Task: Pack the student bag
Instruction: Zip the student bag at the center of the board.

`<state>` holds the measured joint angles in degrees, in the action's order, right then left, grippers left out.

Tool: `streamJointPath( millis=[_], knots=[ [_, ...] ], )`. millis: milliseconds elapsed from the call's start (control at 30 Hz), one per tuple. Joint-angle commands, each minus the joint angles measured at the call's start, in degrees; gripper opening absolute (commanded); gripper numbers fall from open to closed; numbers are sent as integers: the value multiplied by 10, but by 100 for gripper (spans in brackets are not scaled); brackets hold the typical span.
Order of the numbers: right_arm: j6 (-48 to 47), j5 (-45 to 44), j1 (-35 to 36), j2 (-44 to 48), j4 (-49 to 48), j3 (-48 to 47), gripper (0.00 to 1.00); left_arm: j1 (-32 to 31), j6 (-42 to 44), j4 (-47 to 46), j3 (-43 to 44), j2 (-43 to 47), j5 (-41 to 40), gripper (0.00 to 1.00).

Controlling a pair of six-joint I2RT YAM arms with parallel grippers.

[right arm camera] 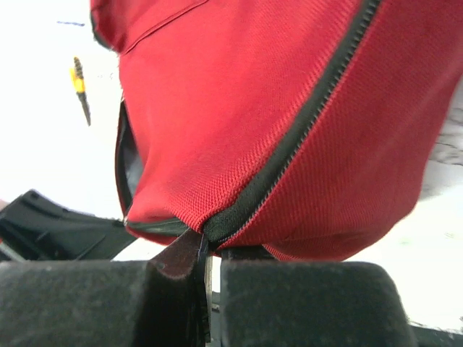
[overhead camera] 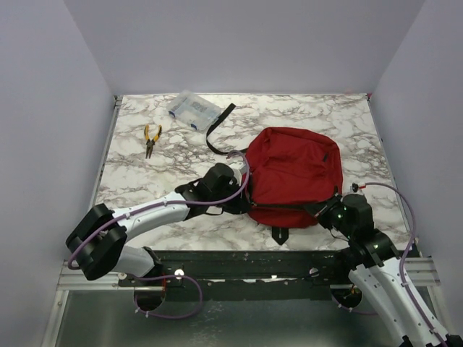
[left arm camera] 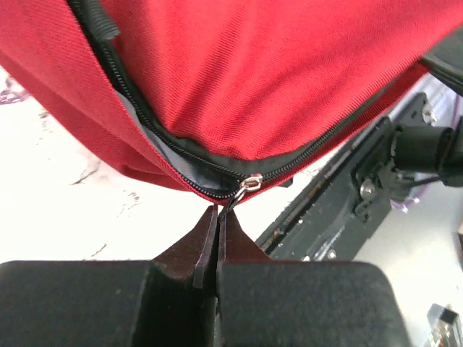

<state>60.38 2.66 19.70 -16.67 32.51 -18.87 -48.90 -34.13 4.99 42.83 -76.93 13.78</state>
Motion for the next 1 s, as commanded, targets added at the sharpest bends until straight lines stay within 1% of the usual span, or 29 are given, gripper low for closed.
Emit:
streamJointPath(
  millis=[0,33,67,133,167,233,267,367,433,633,700,800,833,900,967],
  knots=[
    [10,-127,-6,-47,81,-58,1,2,25,-7,32,-27,82,0],
    [1,-116,-5,-53,83,-68,2,-2,18,-21,40,-37,103,0],
    [-8,-103,-6,-60,85,-77,6,-8,11,-34,50,-47,122,0],
    [-17,-79,-5,-69,111,-108,23,-21,-1,-45,71,-66,142,0],
    [-21,-61,-6,-74,121,-124,34,-28,-6,-47,81,-73,150,0],
    [-24,-31,-6,-91,146,-142,51,-43,-13,-54,98,-88,160,0],
    [-19,-11,-5,-99,162,-147,55,-47,-15,-64,104,-94,164,0],
    [9,44,-6,-120,193,-147,61,-59,-23,-70,123,-117,182,0],
    [34,74,-6,-124,198,-137,62,-66,-29,-78,128,-127,192,0],
    [79,73,-5,-119,208,-125,63,-89,-44,-99,134,-143,195,0],
    [71,74,-6,-123,226,-141,64,-91,-50,-103,129,-140,190,0],
    [30,41,-5,-136,271,-180,70,-90,-42,-107,125,-135,183,0],
    [9,36,-6,-145,280,-194,75,-89,-41,-107,125,-135,184,0],
    [-23,45,-6,-162,294,-215,79,-86,-42,-106,124,-133,187,0],
    [-12,61,-5,-163,307,-215,80,-85,-40,-108,122,-130,183,0]
  ],
)
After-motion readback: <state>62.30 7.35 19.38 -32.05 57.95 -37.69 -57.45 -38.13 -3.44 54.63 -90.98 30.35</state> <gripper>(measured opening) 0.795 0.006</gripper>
